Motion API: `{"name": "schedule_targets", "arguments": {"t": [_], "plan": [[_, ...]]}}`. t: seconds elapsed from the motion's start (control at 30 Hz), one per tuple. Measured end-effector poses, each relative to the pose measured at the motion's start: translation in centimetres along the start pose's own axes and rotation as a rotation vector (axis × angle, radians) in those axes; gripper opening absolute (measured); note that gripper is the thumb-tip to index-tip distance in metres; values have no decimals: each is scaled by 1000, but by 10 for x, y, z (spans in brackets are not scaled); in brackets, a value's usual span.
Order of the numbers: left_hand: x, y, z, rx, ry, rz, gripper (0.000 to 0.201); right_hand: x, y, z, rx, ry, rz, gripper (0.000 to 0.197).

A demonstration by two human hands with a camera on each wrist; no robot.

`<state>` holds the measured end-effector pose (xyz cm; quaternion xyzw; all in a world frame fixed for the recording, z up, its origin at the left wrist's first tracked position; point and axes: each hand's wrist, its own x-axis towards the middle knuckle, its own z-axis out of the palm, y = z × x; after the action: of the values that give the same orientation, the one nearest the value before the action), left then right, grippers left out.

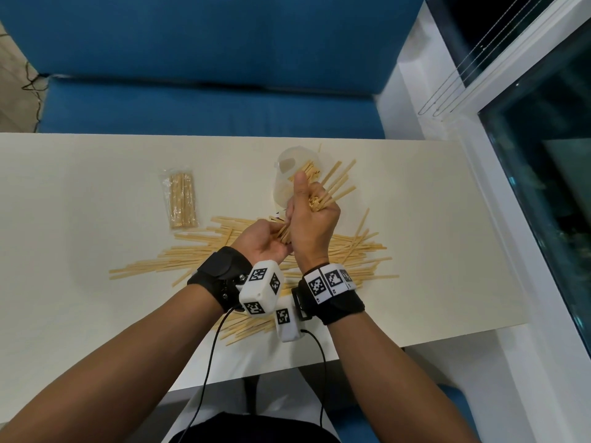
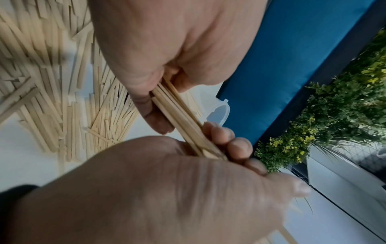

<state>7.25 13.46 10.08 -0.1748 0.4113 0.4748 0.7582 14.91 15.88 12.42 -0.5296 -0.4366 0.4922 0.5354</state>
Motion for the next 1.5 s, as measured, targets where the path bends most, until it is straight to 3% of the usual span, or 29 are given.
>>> {"name": "schedule_targets", "arguments": {"t": [0.1,0.23,0.37,0.47,0.6,0.77,1.1,1.33,1.5], "plan": [[0,1,0,-22,-15,11,29,-1,3,-2,33,-7,61,55],[-3,1,-3,-55,-121,-32,45,1,2,1,-3,37,27,34],[-6,0,-1,9,-171,-7,42,8,4,-4,-86,-8,-39,23],[0,5,-5,-2,-151,2,42,9,6,-6,-116,-69,-11,27],[1,9,-5,-21,-157,-4,43,10,8,-6,-114,-109,1,13],[-2,9,-4,-29,-209,-17,34,12,9,-10,-108,-134,77,15],[-9,6,-2,-7,-239,-8,38,12,15,-14,-158,-127,145,55],[-9,8,0,-78,-290,2,40,16,19,-15,-280,-90,170,54],[-2,8,0,-136,-259,4,47,21,22,-17,-337,-144,233,67]]}}
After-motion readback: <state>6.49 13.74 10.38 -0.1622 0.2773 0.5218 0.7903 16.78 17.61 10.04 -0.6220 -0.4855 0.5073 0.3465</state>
